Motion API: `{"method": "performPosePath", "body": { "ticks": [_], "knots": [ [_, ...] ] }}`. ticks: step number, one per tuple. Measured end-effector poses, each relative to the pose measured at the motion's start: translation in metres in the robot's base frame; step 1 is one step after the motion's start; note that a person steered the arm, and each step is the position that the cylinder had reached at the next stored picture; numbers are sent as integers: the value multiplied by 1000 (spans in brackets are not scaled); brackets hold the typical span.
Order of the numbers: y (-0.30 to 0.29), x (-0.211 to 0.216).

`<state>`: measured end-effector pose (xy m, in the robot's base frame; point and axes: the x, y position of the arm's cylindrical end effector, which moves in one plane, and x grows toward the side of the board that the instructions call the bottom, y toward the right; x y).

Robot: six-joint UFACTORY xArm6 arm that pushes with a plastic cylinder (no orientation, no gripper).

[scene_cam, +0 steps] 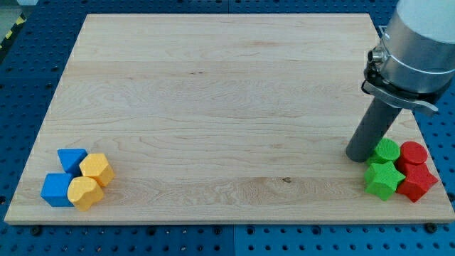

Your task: Move your arm towards the center left

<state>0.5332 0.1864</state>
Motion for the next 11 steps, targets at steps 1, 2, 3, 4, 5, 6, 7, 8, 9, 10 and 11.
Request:
{"method": "performPosePath", "body": {
  "ticks": [1, 2, 3, 4, 5, 6, 7, 8, 9, 10, 11],
  "knots": [
    [0, 0],
    [-23, 0],
    [-85, -11],
    [-119, -18],
    [-149, -24],
    [-164, -15],
    [-187, -26],
    [-225, -66],
    [-277, -81],
    [-303, -85],
    [-304, -85]
  ]
}}
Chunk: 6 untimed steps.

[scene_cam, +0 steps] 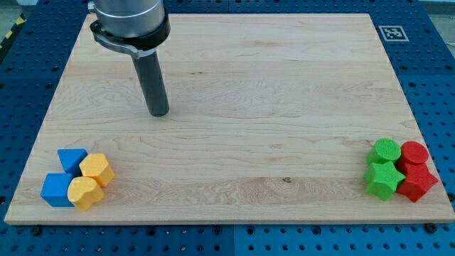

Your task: Move your arm towards the center left

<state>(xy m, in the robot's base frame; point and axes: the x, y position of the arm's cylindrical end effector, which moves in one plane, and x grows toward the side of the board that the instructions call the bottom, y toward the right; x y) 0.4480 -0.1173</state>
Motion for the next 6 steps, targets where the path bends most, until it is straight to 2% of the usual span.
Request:
{"method": "performPosePath", "body": {
  "ticks": [6],
  "knots": [
    [-16, 0]
  ]
}}
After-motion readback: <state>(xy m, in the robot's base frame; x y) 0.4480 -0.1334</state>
